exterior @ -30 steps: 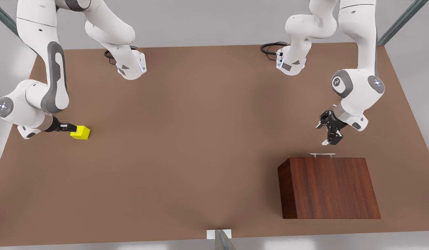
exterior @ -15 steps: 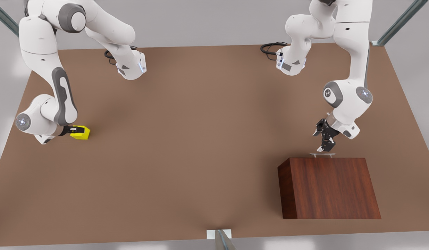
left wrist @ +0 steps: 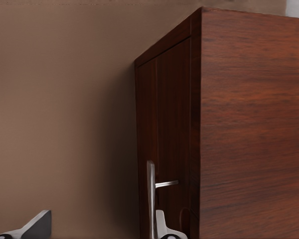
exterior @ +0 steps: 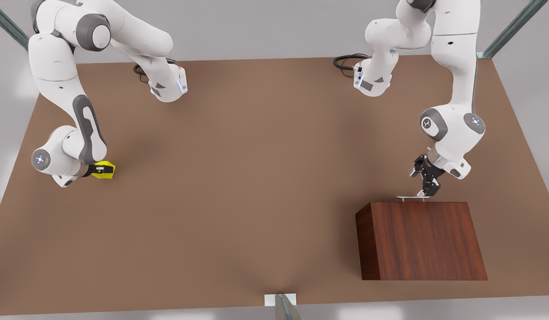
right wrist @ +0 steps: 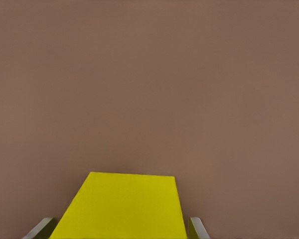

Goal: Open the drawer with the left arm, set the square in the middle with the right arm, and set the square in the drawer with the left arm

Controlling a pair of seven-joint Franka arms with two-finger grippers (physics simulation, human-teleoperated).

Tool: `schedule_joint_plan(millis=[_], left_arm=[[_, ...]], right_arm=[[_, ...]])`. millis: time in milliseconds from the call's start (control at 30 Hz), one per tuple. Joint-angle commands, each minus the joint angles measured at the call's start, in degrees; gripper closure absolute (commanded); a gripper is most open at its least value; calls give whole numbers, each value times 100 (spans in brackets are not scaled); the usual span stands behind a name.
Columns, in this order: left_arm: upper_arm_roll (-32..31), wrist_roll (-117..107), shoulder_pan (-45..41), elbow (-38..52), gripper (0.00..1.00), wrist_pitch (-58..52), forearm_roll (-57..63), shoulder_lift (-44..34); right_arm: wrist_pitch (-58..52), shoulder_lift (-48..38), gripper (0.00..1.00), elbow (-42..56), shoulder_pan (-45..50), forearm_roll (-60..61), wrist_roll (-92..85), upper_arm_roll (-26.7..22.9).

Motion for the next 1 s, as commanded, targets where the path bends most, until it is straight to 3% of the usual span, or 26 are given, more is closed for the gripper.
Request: schedule_joint_plan(millis=[0,100,233,567,967], left_arm=[[0,0,-18,11,0,9,-17,14],[0,0,-18,20,0,132,-26,58],[0,0,-18,64,0,141,-26,111],[0,-9,-18,64,0,229,-52,269],[-17,-26,-27,55,0,176,-61,287]], right_arm=[[-10,-9,7,0,0,9,0,0],[-11,-18,15,0,0,97,-9,0],[-2,-9,35,0,9,132,-9,0],[-195,-290,34,-18,211,150,79,0],[-327,-747,35,-44,2583,1635,2601,9]])
